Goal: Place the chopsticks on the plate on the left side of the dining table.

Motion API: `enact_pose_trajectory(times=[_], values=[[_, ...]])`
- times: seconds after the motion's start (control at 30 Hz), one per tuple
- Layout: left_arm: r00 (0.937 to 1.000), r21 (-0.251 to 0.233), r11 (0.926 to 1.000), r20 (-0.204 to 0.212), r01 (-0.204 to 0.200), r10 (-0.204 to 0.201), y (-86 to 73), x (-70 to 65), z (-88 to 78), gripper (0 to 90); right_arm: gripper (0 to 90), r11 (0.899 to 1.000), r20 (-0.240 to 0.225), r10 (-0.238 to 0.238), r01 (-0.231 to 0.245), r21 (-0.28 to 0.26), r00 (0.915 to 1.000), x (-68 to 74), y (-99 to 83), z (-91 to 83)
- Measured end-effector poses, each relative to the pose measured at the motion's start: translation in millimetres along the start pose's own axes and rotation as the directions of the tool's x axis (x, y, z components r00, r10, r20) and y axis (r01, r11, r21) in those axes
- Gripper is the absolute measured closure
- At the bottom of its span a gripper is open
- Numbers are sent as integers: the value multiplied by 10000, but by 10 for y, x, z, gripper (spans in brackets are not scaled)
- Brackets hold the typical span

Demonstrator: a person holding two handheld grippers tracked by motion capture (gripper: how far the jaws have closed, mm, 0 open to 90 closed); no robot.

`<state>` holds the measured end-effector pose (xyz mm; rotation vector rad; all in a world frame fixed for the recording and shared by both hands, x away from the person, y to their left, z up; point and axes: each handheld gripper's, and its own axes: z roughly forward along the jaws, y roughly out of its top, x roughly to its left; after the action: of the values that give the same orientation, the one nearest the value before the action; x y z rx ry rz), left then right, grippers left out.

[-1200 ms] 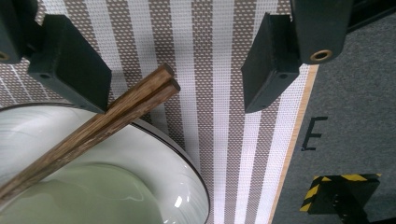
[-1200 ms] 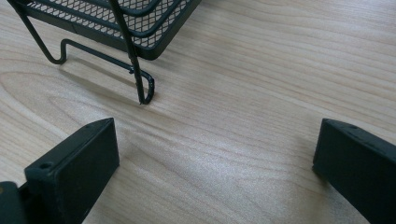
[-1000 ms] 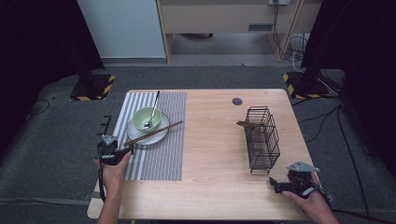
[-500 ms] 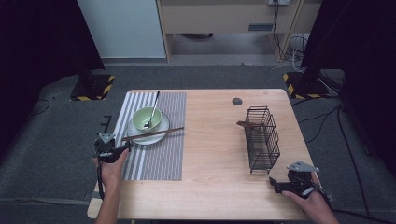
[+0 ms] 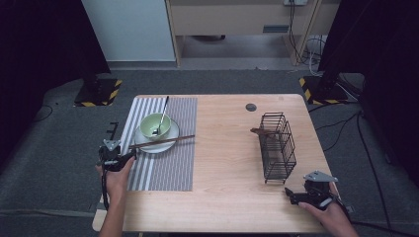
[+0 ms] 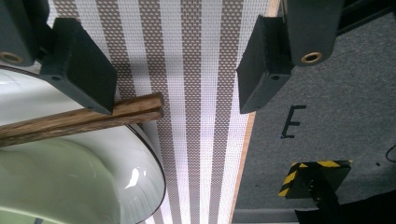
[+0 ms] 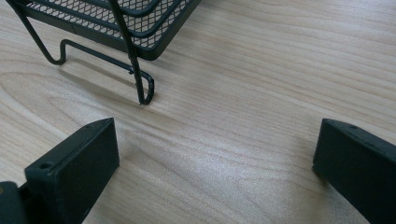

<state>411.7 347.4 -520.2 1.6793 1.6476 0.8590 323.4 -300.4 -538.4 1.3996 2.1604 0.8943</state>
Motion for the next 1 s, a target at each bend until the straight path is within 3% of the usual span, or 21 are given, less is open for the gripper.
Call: enact_pose_trajectory(times=[0.37, 0.47, 0.83, 1.0], values=[[9994, -211, 9992, -80, 347, -348, 43, 67, 90, 289, 4, 10000, 5, 22, -22, 1, 10000, 3, -2, -2], [9997, -157, 9997, -173, 175, -177, 36, 69, 115, 289, 4, 10000, 13, 33, -33, 3, 10000, 4, -3, -3], [9977, -426, 9968, -47, 679, -682, 25, 124, 157, 290, 4, 10000, 21, 59, -59, 2, 10000, 7, -6, -7], [9975, -238, 9972, 12, 706, -706, 22, 132, 126, 281, 4, 10000, 28, 71, -71, 7, 10000, 9, -7, -8]])
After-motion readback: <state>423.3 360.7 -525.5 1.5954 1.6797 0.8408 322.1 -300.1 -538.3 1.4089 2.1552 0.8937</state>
